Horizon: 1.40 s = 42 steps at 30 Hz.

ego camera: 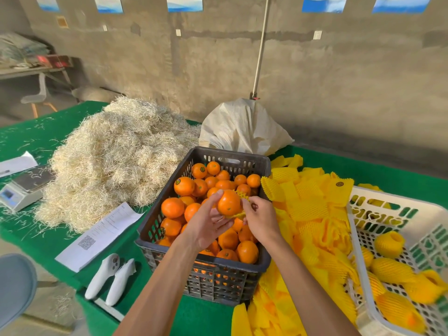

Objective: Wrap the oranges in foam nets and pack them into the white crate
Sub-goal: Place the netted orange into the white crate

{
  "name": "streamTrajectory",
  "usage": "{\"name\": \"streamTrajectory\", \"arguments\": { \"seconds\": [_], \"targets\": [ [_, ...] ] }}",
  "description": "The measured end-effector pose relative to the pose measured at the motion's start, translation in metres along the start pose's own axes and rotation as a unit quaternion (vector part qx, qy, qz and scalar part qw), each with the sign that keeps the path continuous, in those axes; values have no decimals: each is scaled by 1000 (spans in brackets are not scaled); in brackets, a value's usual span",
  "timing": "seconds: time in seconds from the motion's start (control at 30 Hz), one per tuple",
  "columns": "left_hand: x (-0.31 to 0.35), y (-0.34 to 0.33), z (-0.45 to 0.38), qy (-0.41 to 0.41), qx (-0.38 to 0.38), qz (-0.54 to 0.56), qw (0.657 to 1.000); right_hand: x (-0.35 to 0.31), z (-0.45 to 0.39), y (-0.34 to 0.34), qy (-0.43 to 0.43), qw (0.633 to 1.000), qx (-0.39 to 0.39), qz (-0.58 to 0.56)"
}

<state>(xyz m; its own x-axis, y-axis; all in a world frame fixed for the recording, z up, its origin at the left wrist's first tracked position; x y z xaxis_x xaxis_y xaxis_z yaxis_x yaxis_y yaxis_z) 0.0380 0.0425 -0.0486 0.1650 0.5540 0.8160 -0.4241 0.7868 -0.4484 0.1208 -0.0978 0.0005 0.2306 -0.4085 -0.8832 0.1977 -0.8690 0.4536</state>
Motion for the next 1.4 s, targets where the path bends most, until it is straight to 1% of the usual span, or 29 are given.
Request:
{"name": "streamTrajectory", "arguments": {
  "seconds": [0.07,0.17,0.23,0.3,0.37,0.4,0.43,0.5,0.57,0.63,0.67,0.7,0.77,0.8,0.83,0.87,0.93,0.97,1.0,1.03,1.07,1.1,1.13,1.23,1.27,1.33,1.4],
  "targets": [
    [4,2,-1,-30,17,-28,999,-8,-1,11,23,999,33,-11],
    [12,9,-2,-104,101,-120,982,-32,7,11,105,993,54,20],
    [24,8,1,-173,143,-200,954,-42,15,8,146,987,67,31],
    [36,9,8,-226,194,-284,912,-42,20,7,157,984,78,17],
    [45,11,13,-267,229,-328,877,-38,21,6,162,984,77,4],
    [46,10,13,-272,229,-335,873,-37,22,6,161,984,76,-2],
    [45,9,10,-269,213,-329,880,-36,21,5,157,985,74,-11],
    [37,6,2,-250,163,-296,907,-33,21,5,146,986,68,-35],
    [28,3,-3,-214,144,-252,933,-32,21,7,144,987,61,-44],
    [16,-1,-6,-152,133,-184,962,-31,20,10,150,987,60,-7],
    [10,-6,-9,-119,114,-147,975,-32,20,12,154,985,67,35],
    [7,-16,-10,-93,78,-110,986,-32,19,15,156,982,74,76],
    [7,-27,-11,-89,5,-116,989,-31,15,18,151,980,66,107],
    [3,-25,-13,-59,6,-71,996,-29,14,19,146,983,53,102],
    [0,-24,-16,-48,-1,-85,995,-27,13,21,146,984,43,97],
    [1,-26,-20,-60,-10,-120,991,-27,12,24,150,983,38,96],
    [-7,-23,-20,-42,-18,-82,996,-26,10,30,158,981,35,105],
    [-6,-20,-19,-54,3,-69,996,-26,10,33,160,980,37,110],
    [2,-22,-10,-101,22,-128,986,-26,11,35,161,979,45,114],
    [3,-24,-8,-96,40,-127,987,-28,13,38,162,979,55,113],
    [5,-21,-7,-97,78,-128,984,-30,15,40,164,978,62,111],
    [8,-20,-7,-117,106,-154,976,-33,17,40,169,977,65,112],
    [10,-21,-7,-139,116,-161,970,-36,19,39,175,976,66,115],
    [14,-37,-5,-183,91,-144,968,-38,25,44,178,972,81,131],
    [15,-45,-4,-189,76,-161,966,-36,25,49,168,973,88,132],
    [13,-61,-6,-194,28,-147,969,-29,24,61,138,979,101,113],
    [13,-82,-4,-213,-12,-172,962,-21,24,78,108,983,126,84]
  ]
}}
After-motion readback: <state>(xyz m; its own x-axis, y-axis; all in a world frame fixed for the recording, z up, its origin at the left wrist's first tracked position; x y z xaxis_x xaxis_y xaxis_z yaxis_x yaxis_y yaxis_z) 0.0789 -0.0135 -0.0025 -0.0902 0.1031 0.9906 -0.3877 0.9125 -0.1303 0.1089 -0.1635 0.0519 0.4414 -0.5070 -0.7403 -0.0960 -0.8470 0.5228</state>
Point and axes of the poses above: each hand's wrist, its own z-axis away from the middle knuckle, its own y-axis out of the back of the hand, x = y × z, the point moved 9 cm from there along -z, towards the middle knuckle, and after that the axes turned 4 degrees about -y, right-handed, at the moved point
